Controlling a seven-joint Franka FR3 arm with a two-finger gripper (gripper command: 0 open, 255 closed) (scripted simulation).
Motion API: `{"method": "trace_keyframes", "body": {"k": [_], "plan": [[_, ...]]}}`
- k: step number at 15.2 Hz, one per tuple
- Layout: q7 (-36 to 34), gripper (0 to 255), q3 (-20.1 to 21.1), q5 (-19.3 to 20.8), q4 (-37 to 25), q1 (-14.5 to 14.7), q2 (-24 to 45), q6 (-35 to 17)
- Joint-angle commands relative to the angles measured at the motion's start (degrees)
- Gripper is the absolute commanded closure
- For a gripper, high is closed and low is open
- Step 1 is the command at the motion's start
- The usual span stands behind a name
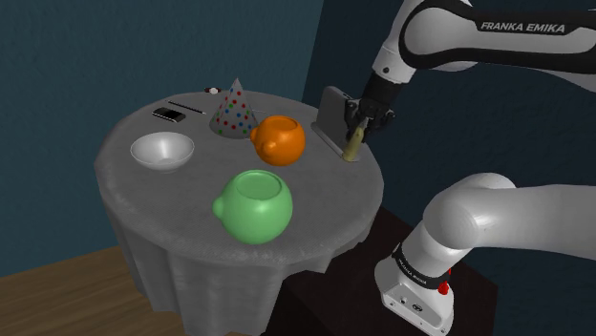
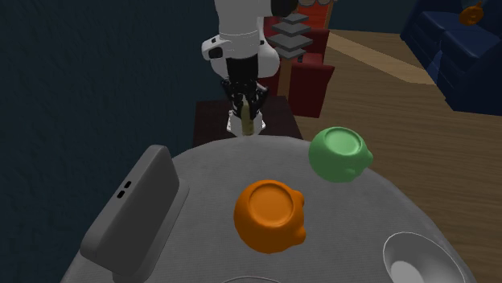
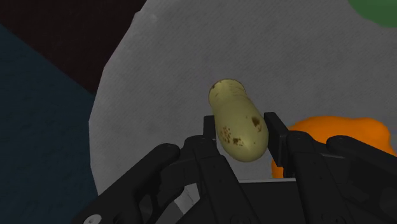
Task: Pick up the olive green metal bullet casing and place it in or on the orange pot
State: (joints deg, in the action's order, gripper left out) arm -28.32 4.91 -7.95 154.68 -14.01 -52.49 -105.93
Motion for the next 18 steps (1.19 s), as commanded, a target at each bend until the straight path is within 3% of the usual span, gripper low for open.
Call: {"method": "trace_keyframes", "body": {"k": [1,13,18], "plan": [[-0.1,255,-0.2,0.2,-1.6,-0.1,0.0,1.6],[-0.7,255,-0.8,0.9,-11.4,-0.4,1.3,10.2],[-2.7,255,1.7,0.0,-19.7,-0.3,13.3,6.1]]}}
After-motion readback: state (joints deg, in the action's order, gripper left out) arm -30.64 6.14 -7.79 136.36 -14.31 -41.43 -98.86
